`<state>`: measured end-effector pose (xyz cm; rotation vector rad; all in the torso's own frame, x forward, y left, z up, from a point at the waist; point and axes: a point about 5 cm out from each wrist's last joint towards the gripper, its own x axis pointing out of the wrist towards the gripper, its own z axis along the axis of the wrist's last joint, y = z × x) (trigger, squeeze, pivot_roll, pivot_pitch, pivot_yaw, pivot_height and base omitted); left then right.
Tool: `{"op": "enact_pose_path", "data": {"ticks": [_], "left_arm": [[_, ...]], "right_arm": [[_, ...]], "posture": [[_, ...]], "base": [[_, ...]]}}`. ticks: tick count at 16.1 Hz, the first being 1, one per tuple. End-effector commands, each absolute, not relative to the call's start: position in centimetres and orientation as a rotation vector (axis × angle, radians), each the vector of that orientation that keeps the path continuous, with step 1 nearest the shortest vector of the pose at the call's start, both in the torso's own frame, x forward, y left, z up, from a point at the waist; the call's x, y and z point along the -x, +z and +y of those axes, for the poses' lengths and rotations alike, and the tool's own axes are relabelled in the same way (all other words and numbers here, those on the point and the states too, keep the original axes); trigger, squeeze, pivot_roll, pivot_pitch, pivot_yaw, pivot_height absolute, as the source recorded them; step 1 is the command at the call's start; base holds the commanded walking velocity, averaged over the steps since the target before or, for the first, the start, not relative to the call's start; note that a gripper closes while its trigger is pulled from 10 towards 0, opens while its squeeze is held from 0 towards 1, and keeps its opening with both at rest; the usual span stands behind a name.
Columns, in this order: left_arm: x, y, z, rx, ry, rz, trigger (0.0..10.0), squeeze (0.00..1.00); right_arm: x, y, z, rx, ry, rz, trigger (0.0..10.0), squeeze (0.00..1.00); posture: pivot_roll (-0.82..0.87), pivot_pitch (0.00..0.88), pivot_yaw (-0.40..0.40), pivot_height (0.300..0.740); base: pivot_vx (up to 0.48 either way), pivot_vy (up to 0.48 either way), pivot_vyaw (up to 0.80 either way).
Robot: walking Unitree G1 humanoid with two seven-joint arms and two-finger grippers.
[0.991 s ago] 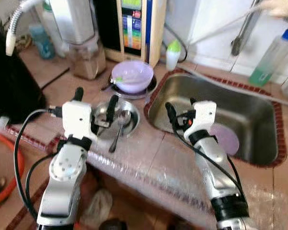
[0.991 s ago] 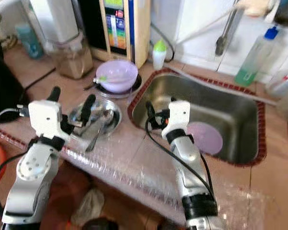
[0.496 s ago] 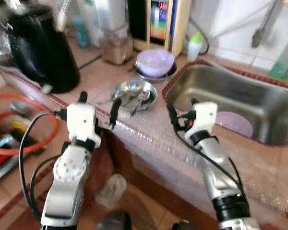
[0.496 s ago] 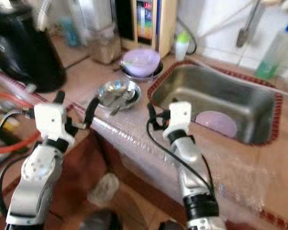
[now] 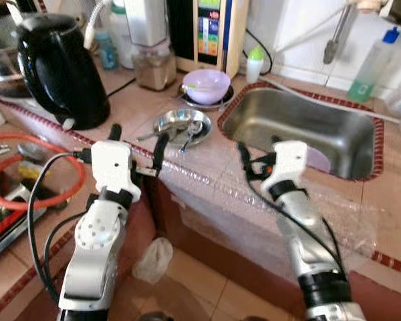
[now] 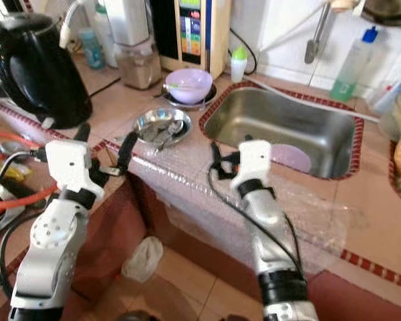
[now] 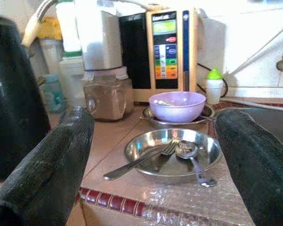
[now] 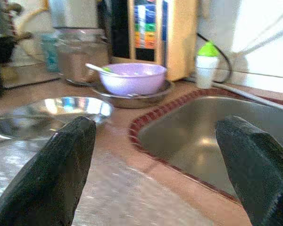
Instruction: Kitchen organization
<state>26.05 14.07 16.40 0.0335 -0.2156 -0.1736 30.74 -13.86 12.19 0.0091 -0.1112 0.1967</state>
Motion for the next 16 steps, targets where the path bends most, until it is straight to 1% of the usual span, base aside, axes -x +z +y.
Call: {"op": "enact_pose_path", "data": {"ticks": [1, 5, 7, 9, 16], "left_arm": [[-26.0, 16.1, 14.4, -0.024, -0.169, -0.203, 10.0, 0.0], [-25.6, 15.7, 14.8, -0.036, -0.162, -0.195, 10.0, 0.0], [-25.5, 15.4, 15.0, -0.025, -0.153, -0.179, 10.0, 0.0], [-25.6, 15.4, 14.6, -0.028, -0.186, -0.181, 10.0, 0.0], [-25.6, 15.4, 14.5, -0.022, -0.196, -0.184, 10.0, 0.0]], "right_arm": [[-30.6, 12.6, -14.0, -0.009, 0.186, -0.126, 10.0, 0.0], [-29.2, 11.7, -13.8, -0.005, 0.19, -0.091, 10.0, 0.0], [-28.9, 11.5, -13.6, -0.013, 0.191, -0.088, 10.0, 0.0], [-29.1, 11.7, -13.5, -0.012, 0.193, -0.091, 10.0, 0.0], [-29.3, 11.9, -13.7, -0.004, 0.191, -0.093, 10.0, 0.0]], "posture": [[0.02, 0.0, 0.023, 0.74], [0.02, 0.0, 0.018, 0.74], [0.02, 0.0, 0.026, 0.74], [0.02, 0.0, 0.024, 0.74], [0.02, 0.0, 0.023, 0.74]], "base": [[0.0, 0.0, 0.0], [0.0, 0.0, 0.0], [0.0, 0.0, -0.8], [0.0, 0.0, 0.0], [0.301, 0.0, 0.0]]}}
